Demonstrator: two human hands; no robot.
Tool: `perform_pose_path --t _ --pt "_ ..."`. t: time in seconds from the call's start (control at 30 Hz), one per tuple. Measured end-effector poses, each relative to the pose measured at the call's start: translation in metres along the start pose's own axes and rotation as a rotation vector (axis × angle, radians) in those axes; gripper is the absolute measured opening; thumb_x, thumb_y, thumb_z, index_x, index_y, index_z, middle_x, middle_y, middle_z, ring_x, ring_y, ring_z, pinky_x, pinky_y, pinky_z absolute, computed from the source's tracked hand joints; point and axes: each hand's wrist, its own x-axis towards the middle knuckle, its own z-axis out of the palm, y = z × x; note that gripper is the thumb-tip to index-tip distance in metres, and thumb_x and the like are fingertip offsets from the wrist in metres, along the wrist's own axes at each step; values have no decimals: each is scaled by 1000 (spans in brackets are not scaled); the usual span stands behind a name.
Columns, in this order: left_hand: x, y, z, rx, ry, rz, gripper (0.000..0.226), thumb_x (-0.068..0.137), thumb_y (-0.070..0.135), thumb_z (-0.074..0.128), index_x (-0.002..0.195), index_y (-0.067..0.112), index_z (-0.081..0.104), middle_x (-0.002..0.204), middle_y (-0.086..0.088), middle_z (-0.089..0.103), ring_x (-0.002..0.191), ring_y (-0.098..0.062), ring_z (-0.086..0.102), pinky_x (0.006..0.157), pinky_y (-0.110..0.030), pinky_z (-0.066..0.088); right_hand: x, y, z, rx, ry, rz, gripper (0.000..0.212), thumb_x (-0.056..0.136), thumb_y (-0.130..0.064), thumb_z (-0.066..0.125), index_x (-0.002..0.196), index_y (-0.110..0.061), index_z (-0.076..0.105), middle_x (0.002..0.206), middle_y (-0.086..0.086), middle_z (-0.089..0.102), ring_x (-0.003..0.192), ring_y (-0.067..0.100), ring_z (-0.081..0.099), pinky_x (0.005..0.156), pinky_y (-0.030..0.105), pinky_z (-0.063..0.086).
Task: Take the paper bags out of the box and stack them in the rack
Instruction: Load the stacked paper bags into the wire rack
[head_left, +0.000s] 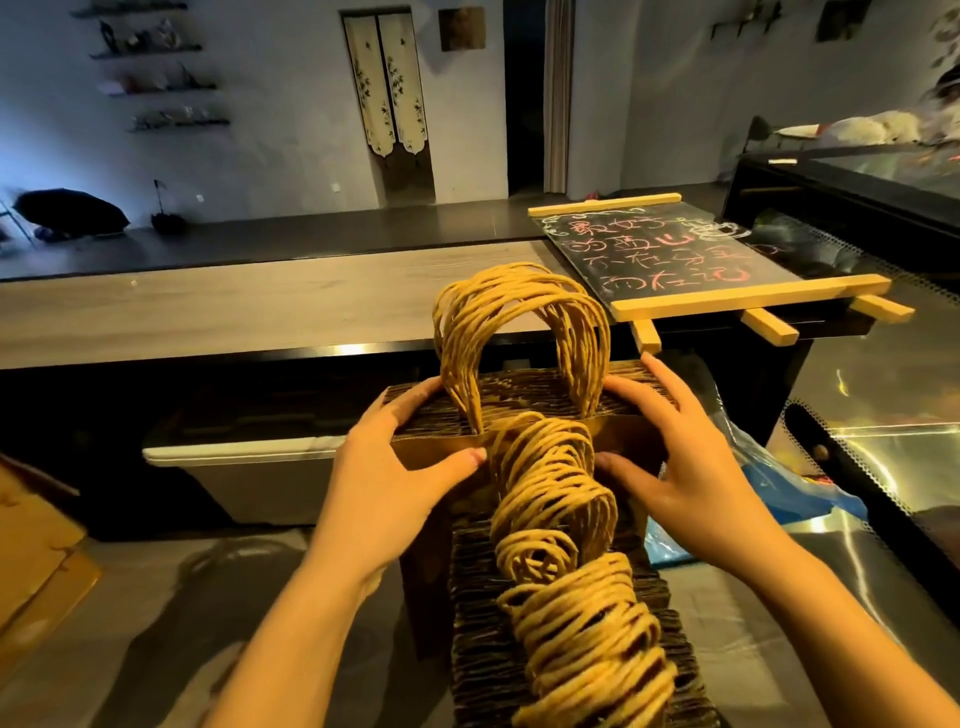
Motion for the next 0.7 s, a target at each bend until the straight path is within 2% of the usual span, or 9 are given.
perform_pose_path --t 0.1,0.2,0.27,0.37,0.47,0.6,0.63,0.7 --pt "-2 3 4 -37 21 25 53 66 31 82 95 62 50 134 8 52 129 -14 44 105 -46 40 3 4 -1 7 44 -22 71 79 -14 73 115 -59 32 154 -2 22 131 -7 16 96 -4 15" --pt "-3 2 6 -64 14 44 53 67 27 81 99 58 51 130 9 53 122 -12 50 102 -44 44 -7 5 1 13 125 -14 73 75 -10 76 115 -57 36 151 0 29 133 4 26 105 23 30" --pt "-2 5 8 -58 -9 74 55 69 26 80 101 56 49 127 10 53 116 -9 53 100 -40 46 -14 4 2 30 191 -4 72 74 -8 76 114 -56 39 150 1 31 134 10 30 104 33 35" --pt "-1 3 12 30 -13 96 57 71 31 78 107 58 42 135 9 46 122 -9 47 104 -40 42 -14 5 0 29 183 18 71 75 -9 74 114 -56 38 152 0 29 135 10 27 104 33 35" --pt "-3 -2 12 51 -2 107 56 71 35 77 99 66 40 141 7 42 130 -14 41 107 -46 38 -10 7 -1 14 143 12 70 77 -11 73 114 -58 35 153 -1 25 134 6 23 104 31 33" --pt "1 0 9 15 -34 107 59 71 28 78 97 61 37 131 10 46 120 -10 48 103 -38 43 -11 7 3 19 124 -26 69 79 -13 72 117 -57 33 155 -2 20 128 -10 16 104 25 29" --pt "2 1 8 4 -48 114 59 71 27 79 97 61 38 128 12 47 118 -9 49 101 -36 44 -12 9 3 27 114 -34 67 81 -18 72 120 -56 33 155 -3 20 130 -12 14 105 24 27" --pt "1 0 8 -24 -47 108 59 71 34 79 106 64 42 134 11 47 124 -10 46 104 -40 42 -13 11 1 56 90 -33 65 82 -37 67 131 -51 26 153 -15 21 141 -5 9 112 30 24"
